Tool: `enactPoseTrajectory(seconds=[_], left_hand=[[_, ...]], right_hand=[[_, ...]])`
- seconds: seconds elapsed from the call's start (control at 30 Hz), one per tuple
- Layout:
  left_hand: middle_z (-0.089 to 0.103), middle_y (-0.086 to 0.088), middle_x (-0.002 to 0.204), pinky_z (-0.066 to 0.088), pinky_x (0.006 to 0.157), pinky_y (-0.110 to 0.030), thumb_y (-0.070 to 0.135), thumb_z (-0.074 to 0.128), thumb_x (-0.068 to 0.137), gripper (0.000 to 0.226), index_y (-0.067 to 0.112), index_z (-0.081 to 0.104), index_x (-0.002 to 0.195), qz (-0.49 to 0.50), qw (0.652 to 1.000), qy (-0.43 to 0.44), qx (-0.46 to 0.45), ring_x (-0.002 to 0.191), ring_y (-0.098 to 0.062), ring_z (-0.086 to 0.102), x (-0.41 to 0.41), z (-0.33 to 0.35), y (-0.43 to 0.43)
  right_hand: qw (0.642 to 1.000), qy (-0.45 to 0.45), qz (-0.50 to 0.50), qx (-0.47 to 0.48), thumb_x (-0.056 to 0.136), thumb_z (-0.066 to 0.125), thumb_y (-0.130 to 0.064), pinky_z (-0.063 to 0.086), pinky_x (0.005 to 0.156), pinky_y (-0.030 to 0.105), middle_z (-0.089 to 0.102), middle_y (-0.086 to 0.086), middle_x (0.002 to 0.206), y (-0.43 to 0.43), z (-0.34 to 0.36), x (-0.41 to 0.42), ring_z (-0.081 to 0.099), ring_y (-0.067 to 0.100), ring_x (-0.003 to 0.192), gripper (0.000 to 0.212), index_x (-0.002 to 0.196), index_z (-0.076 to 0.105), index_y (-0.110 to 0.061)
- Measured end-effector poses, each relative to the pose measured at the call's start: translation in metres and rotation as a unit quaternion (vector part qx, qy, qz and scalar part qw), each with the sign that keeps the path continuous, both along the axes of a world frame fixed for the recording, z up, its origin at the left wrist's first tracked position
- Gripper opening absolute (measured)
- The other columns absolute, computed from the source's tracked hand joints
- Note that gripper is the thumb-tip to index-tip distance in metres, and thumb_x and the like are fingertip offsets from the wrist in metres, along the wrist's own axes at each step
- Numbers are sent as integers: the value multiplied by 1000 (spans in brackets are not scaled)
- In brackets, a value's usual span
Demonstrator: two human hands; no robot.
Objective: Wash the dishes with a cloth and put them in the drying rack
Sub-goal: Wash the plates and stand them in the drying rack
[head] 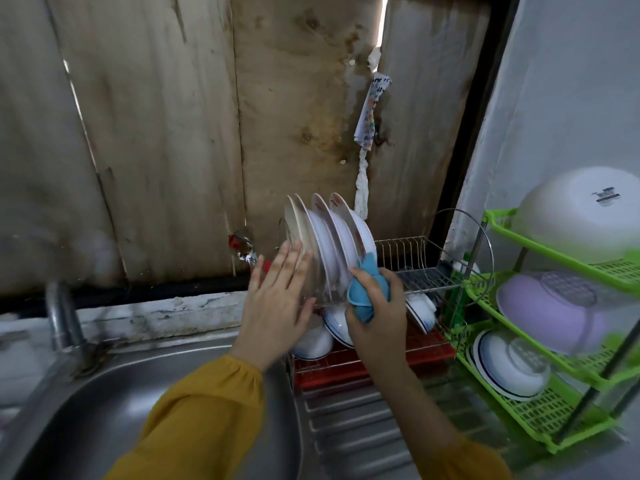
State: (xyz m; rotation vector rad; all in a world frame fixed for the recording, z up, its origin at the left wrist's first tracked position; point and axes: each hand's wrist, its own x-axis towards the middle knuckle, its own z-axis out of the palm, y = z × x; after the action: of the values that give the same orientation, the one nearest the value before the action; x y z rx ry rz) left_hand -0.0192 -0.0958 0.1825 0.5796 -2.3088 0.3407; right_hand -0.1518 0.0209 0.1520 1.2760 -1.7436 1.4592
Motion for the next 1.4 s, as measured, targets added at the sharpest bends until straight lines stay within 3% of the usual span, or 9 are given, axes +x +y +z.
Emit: enactPoseTrajectory(seconds=[0.2,0.33,0.5,0.63,0.77,0.87,1.03,1.27,1.4], left_hand=[[48,-8,147,40,108,-42,40,40,91,60,12,45,144,7,995,-12,99,134,-24,47,97,-33,-16],[53,-9,142,30,105,-35,40,41,92,58,9,50,140,72,989,-35,127,127,-26,54,182,-55,-38],[53,-9,142,26,108,-38,44,40,90,60,13,48,142,169,968,-73,172,129,-28,52,292,-82,-72],[62,-12,132,49,97,-45,40,40,87,57,9,56,133,210,951,-97,203,118,-29,61,365,-99,-102],[67,-10,123,54,86,-46,35,40,84,55,8,65,124,243,934,-124,230,110,-26,66,431,-117,-137],[69,-9,119,55,85,-46,31,50,82,46,10,68,119,256,922,-138,255,107,-26,68,470,-140,-164],[45,-4,149,28,115,-38,26,56,96,51,16,44,145,251,881,-132,379,137,-24,42,515,-184,-199],[48,5,146,29,115,-35,41,58,95,53,26,45,144,259,771,-77,577,134,-19,42,547,-239,-224],[54,7,137,24,116,-36,52,52,95,49,27,51,137,235,793,-151,542,129,-16,43,553,-252,-233]], right_hand=[[992,-26,125,14,81,70,-20,45,100,28,42,4,128,-22,-16,81,48,17,117,49,129,58,-23],[981,-53,172,77,73,80,-6,45,99,25,41,0,128,-53,-43,146,48,15,116,67,129,53,-31],[941,-106,249,201,71,79,-1,30,90,-4,41,-4,126,-105,-69,241,45,7,114,73,124,55,-46],[910,-131,311,240,70,72,-9,30,96,1,45,-2,128,-148,-79,310,50,11,116,59,123,63,-33],[882,-131,344,295,70,73,-7,33,89,0,47,-5,124,-197,-87,378,55,13,107,55,120,66,-29],[864,-119,360,332,75,73,-12,44,91,16,47,-7,127,-233,-95,420,57,14,107,51,121,64,-32],[814,-120,375,428,78,65,1,43,101,31,46,-1,134,-291,-117,471,48,21,123,52,122,63,-26],[725,-107,355,580,79,67,2,44,93,27,49,-2,131,-340,-161,505,49,21,119,52,124,60,-24],[672,-95,335,653,83,69,-6,48,86,27,53,4,122,-347,-176,516,53,22,107,45,125,58,-18]])
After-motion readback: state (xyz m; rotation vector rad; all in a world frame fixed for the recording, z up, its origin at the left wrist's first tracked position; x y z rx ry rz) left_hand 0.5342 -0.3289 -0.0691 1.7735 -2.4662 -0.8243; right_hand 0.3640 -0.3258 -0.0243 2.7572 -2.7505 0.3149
